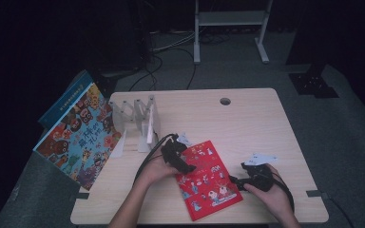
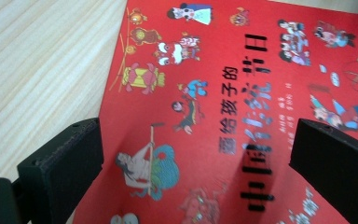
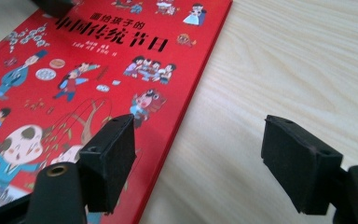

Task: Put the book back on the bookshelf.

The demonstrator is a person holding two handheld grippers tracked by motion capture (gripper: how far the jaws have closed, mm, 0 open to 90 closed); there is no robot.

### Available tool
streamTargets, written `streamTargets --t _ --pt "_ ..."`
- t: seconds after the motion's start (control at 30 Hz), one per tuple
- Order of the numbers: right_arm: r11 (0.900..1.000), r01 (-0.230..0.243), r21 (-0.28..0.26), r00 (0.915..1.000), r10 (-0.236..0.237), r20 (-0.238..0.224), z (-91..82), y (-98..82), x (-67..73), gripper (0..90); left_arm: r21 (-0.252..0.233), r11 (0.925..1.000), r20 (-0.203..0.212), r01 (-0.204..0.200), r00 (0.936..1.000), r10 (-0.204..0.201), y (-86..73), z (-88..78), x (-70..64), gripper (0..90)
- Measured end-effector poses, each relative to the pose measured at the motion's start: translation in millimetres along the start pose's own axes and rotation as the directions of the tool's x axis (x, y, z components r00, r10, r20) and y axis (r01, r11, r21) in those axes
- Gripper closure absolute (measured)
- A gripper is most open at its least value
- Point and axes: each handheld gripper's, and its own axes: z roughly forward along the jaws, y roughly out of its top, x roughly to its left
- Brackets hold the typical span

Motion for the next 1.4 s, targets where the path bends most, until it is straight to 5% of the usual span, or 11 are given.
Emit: streamTargets --t 0.3,0.5,0.9,1.4 --pt "1.0 0.031 -0.003 0.9995 -0.031 -0.01 -12.9 -8.2 7.5 23.6 0.016 0.9997 -0.016 0.018 0.9997 -0.018 1.1 12.6 8.8 1.0" --pt "0.999 0.046 0.008 0.9988 -0.046 -0.016 -18.2 -13.8 13.1 22.6 0.012 0.9993 0.025 0.035 0.9991 -0.035 -0.4 17.3 12.8 0.6" --pt "0.998 0.054 0.028 0.998 -0.053 -0.036 -28.8 -31.1 26.0 22.1 0.017 0.9986 0.035 0.049 0.9981 -0.05 -1.1 18.5 14.1 0.0" --pt "0.996 0.047 0.069 0.9983 -0.045 -0.037 -23.1 -43.4 34.0 18.7 0.031 0.9974 0.021 0.065 0.9976 -0.066 0.0 18.4 12.6 0.0"
